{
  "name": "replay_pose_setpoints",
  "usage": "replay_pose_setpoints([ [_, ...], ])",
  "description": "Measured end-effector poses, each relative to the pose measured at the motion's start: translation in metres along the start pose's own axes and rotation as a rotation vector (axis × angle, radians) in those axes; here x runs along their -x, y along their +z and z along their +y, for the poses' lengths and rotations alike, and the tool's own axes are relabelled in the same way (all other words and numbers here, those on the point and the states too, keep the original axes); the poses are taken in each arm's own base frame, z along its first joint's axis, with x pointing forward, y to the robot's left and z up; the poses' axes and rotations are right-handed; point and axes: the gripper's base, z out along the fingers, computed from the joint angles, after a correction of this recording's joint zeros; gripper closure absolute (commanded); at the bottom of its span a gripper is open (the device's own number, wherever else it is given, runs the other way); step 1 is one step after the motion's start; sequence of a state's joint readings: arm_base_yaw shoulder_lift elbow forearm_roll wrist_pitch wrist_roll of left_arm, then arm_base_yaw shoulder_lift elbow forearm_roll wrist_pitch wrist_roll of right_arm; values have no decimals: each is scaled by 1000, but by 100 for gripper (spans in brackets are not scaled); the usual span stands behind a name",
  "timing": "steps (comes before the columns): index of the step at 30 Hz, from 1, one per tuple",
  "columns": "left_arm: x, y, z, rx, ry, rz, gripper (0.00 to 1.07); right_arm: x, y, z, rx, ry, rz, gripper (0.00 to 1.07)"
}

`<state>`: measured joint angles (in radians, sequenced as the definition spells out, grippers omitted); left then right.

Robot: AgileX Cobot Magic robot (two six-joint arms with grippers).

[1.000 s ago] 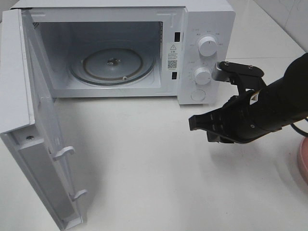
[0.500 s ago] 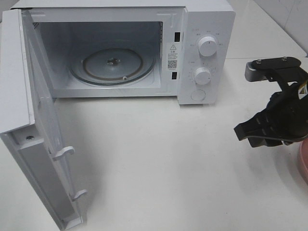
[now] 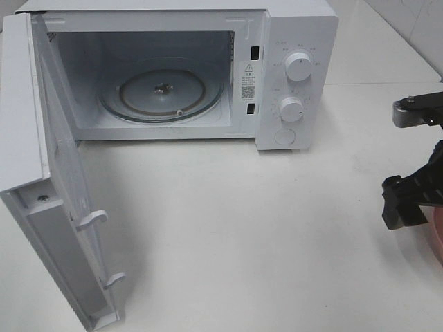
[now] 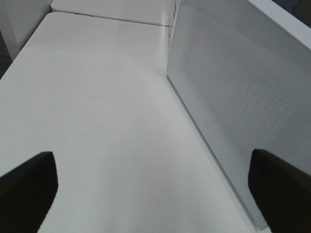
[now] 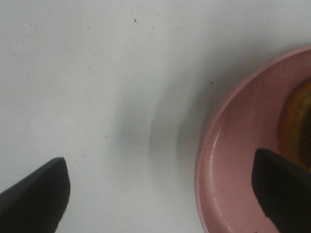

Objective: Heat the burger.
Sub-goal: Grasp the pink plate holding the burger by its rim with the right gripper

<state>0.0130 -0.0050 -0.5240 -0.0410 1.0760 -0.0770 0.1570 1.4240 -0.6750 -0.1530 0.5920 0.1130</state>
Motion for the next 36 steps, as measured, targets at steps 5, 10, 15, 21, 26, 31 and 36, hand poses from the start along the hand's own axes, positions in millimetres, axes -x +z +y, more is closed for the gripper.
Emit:
replay_pose_setpoints([
  [5, 0, 0, 0, 0, 0, 0, 7, -1, 15, -8, -9, 42, 70, 8],
  [10, 0, 0, 0, 0, 0, 0, 7, -3, 30, -16, -15, 87, 136, 10],
  [15, 0, 0, 0, 0, 0, 0, 7, -3, 41, -19, -24, 86, 171, 11],
  [21, 0, 0, 0, 0, 0, 0, 7, -3, 58, -17, -24, 85, 208, 12],
  [26, 0, 0, 0, 0, 0, 0, 7, -2, 66, -17, -19, 82, 213, 13],
  [31, 0, 0, 0, 0, 0, 0, 7, -2, 75, -16, -17, 76, 222, 16],
  [36, 0, 0, 0, 0, 0, 0, 7, -1, 78, -16, -23, 61, 216, 31],
])
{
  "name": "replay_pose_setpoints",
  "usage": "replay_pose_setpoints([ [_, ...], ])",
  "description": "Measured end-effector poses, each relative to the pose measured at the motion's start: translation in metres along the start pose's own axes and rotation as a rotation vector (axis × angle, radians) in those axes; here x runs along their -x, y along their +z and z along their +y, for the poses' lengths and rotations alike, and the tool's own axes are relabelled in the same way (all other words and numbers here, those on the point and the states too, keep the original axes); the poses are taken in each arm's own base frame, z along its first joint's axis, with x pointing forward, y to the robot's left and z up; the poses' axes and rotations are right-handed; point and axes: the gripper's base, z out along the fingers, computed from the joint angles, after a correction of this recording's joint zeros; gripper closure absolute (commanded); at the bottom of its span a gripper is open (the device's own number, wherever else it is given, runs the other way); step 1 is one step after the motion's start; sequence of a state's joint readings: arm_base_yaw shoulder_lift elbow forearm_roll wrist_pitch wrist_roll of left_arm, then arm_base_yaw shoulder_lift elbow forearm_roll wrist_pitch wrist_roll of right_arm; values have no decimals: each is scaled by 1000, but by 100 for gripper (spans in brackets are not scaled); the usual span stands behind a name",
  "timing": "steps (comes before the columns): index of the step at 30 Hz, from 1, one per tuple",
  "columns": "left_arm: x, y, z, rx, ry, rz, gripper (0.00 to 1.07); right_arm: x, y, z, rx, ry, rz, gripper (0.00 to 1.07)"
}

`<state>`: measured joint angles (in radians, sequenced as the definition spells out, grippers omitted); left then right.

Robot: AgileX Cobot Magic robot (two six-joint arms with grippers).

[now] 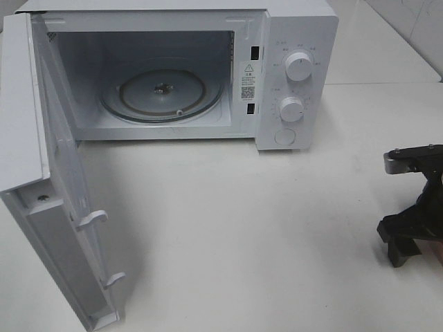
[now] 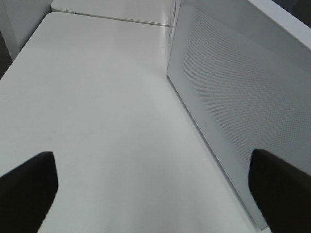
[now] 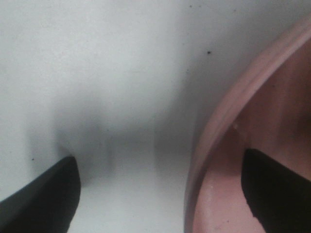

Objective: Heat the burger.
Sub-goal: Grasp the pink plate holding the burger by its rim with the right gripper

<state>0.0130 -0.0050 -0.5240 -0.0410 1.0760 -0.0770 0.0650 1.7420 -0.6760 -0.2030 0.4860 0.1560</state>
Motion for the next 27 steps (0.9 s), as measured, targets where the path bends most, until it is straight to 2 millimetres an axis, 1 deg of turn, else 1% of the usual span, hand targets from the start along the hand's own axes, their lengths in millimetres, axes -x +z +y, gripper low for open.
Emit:
replay_pose_setpoints([
  [1, 0, 0, 0, 0, 0, 0, 7, 0, 0, 0, -2, 2, 1, 35],
  [2, 0, 0, 0, 0, 0, 0, 7, 0, 0, 0, -2, 2, 1, 35],
  [4, 0, 0, 0, 0, 0, 0, 7, 0, 0, -2, -17, 11, 0, 59],
  [5, 0, 0, 0, 0, 0, 0, 7, 0, 0, -2, -17, 11, 0, 59],
  [6, 0, 0, 0, 0, 0, 0, 7, 0, 0, -2, -21, 15, 0, 64],
  [7, 0, 0, 0, 0, 0, 0, 7, 0, 0, -3, -28, 12, -1, 76],
  [8, 0, 0, 0, 0, 0, 0, 7, 0, 0, -3, -28, 12, -1, 76],
  [9, 0, 0, 0, 0, 0, 0, 7, 0, 0, -3, -35, 7, -2, 88],
  [10, 0, 0, 0, 0, 0, 0, 7, 0, 0, -3, -35, 7, -2, 88],
  [11, 0, 0, 0, 0, 0, 0, 7, 0, 0, -4, -40, 1, -2, 92],
  [12, 0, 0, 0, 0, 0, 0, 7, 0, 0, -4, -40, 1, -2, 92],
  [13, 0, 0, 0, 0, 0, 0, 7, 0, 1, -4, -51, -7, 5, 100],
  [14, 0, 0, 0, 0, 0, 0, 7, 0, 3, -5, -57, -6, 19, 104],
  [15, 0, 0, 0, 0, 0, 0, 7, 0, 3, -5, -57, -6, 19, 104],
  [16, 0, 0, 0, 0, 0, 0, 7, 0, 4, -5, -60, -6, 28, 107],
  [27, 0, 0, 0, 0, 0, 0, 7, 0, 4, -5, -66, -11, 40, 107],
])
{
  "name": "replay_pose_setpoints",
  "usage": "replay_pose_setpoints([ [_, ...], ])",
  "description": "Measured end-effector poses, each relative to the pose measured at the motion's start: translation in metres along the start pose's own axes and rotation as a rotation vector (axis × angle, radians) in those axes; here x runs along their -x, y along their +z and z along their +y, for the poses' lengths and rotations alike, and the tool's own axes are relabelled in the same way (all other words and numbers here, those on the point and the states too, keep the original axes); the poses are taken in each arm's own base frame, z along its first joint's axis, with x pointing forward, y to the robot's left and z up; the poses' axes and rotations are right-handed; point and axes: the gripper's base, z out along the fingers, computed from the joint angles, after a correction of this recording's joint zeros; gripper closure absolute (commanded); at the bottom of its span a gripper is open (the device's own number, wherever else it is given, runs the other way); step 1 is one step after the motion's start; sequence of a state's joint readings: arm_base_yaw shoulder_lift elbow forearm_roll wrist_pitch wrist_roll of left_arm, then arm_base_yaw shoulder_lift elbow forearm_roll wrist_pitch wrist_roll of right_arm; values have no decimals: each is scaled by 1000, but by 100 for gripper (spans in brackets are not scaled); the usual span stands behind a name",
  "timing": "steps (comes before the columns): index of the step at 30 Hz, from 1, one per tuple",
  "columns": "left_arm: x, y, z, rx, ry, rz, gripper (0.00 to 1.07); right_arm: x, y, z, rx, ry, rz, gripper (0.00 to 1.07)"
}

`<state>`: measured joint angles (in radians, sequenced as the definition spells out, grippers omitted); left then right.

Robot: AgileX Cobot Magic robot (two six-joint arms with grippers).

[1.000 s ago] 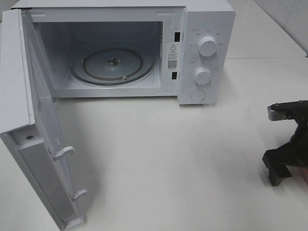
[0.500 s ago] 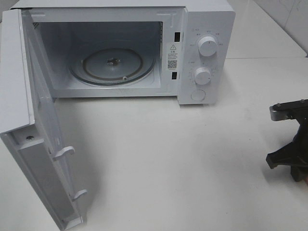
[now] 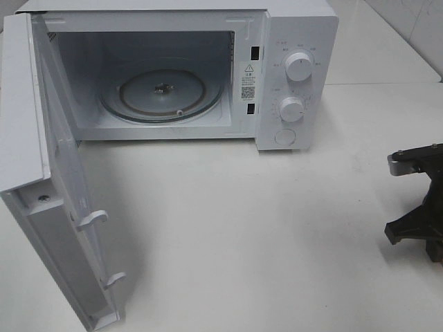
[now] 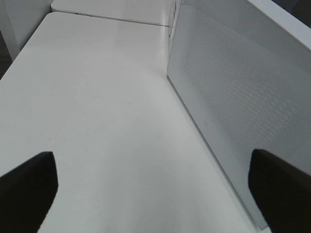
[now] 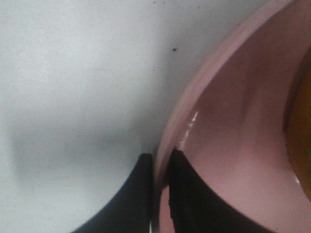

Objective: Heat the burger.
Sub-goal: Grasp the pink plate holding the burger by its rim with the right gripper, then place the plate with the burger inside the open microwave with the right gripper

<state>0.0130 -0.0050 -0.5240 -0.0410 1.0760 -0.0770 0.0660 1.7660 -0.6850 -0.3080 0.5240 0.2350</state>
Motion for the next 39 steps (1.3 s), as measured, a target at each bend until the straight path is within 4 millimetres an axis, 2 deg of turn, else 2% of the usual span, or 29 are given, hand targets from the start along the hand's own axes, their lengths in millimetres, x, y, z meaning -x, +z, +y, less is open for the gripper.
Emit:
replay_pose_setpoints([
  [18, 0, 0, 0, 0, 0, 0, 7, -4, -27, -8, -52, 72, -45, 107],
  [28, 0, 0, 0, 0, 0, 0, 7, -9, -45, 12, -93, -2, -80, 107],
  [39, 0, 0, 0, 0, 0, 0, 7, -14, -52, 32, -159, -98, -68, 107],
])
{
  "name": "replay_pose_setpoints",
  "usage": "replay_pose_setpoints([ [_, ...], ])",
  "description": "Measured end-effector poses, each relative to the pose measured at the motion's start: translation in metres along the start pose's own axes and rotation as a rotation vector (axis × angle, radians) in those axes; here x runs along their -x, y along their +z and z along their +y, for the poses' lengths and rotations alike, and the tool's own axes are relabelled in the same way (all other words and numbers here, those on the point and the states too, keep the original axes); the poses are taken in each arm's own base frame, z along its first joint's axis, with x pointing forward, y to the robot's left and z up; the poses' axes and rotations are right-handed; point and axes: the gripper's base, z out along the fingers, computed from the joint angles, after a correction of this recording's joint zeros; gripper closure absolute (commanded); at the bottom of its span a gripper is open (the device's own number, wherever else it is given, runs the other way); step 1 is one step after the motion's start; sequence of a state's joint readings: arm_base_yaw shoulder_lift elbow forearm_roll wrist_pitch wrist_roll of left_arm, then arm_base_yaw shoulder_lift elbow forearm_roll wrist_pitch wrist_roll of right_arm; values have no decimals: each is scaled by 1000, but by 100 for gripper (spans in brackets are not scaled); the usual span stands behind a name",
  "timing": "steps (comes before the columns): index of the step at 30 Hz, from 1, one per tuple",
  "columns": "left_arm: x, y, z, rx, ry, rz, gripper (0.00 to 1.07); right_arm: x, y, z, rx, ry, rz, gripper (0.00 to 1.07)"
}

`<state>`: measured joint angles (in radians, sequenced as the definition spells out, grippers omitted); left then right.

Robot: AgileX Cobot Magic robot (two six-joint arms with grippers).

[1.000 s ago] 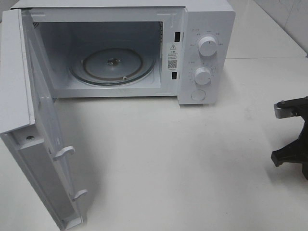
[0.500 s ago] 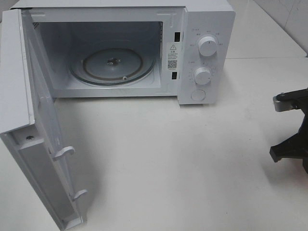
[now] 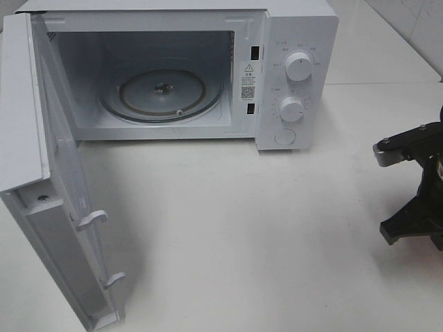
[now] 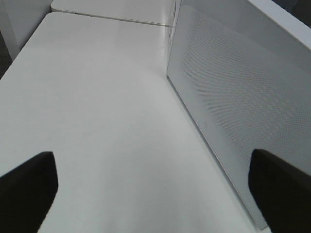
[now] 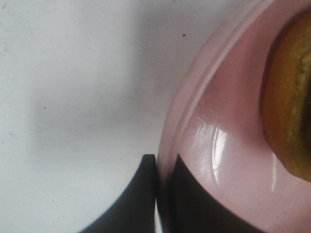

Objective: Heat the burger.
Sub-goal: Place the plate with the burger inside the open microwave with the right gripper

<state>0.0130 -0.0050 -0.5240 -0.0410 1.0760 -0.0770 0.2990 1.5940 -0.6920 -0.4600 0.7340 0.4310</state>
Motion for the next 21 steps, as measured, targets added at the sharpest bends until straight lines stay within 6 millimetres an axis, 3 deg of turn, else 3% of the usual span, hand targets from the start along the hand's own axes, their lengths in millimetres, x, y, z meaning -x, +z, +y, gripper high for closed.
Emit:
replay_pose_setpoints([
  [12, 0, 0, 0, 0, 0, 0, 7, -11, 0, 18, -67, -88, -8, 107],
  [21, 0, 0, 0, 0, 0, 0, 7, -19, -8, 43, -86, -200, -26, 107],
])
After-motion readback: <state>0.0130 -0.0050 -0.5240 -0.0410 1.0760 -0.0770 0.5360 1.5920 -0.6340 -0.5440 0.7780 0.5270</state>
